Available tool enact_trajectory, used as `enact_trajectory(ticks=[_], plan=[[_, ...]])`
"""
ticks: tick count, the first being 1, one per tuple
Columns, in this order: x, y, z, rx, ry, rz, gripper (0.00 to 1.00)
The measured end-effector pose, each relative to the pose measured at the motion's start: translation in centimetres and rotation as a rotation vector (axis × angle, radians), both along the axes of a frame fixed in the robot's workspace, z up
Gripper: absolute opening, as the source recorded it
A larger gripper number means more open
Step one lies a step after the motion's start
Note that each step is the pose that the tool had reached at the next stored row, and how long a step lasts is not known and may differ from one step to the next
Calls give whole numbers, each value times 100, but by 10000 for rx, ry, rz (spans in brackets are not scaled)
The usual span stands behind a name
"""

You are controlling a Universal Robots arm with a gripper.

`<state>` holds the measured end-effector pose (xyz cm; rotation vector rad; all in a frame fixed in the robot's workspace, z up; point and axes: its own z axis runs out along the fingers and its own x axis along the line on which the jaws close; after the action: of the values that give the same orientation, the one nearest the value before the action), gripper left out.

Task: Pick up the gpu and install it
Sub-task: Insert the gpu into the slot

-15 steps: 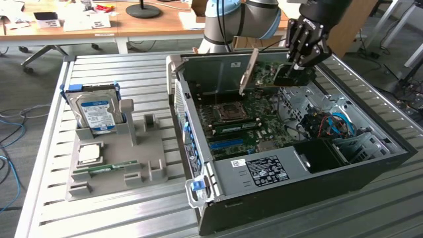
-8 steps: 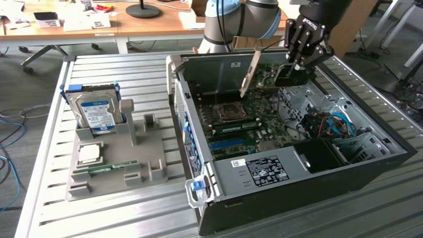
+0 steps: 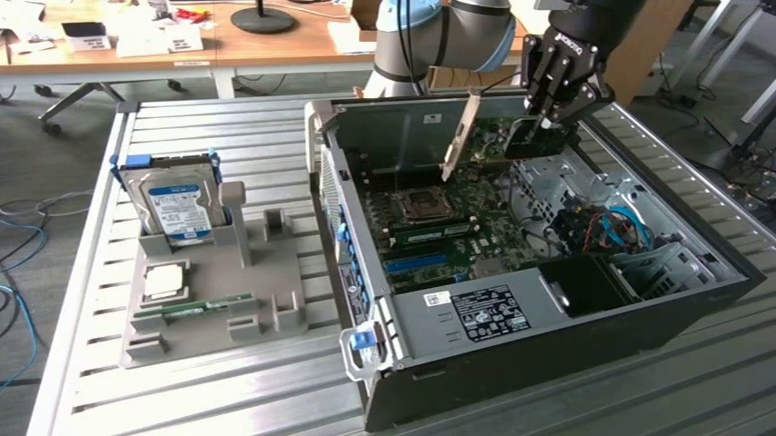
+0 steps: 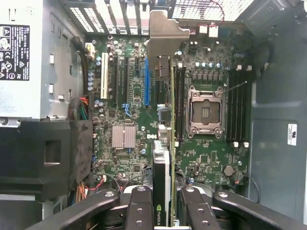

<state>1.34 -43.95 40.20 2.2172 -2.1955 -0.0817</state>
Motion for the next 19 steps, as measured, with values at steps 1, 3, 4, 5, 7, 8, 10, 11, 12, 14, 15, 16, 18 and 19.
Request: enact_trajectory(ticks=[1, 3, 4, 5, 7, 8, 10, 11, 12, 14, 15, 16, 18, 19], plan=[[0, 0, 0, 0, 0, 0, 27], [0, 0, 0, 0, 0, 12, 27], [0, 0, 0, 0, 0, 13, 27], [0, 0, 0, 0, 0, 15, 27], [0, 0, 0, 0, 0, 26, 27], [0, 0, 0, 0, 0, 31, 27], [0, 0, 0, 0, 0, 40, 27], [0, 0, 0, 0, 0, 44, 27], [0, 0, 0, 0, 0, 48, 27], [0, 0, 0, 0, 0, 56, 27], [0, 0, 0, 0, 0, 63, 27], [0, 0, 0, 0, 0, 79, 27], [0, 0, 0, 0, 0, 130, 27], [0, 0, 0, 0, 0, 157, 27]])
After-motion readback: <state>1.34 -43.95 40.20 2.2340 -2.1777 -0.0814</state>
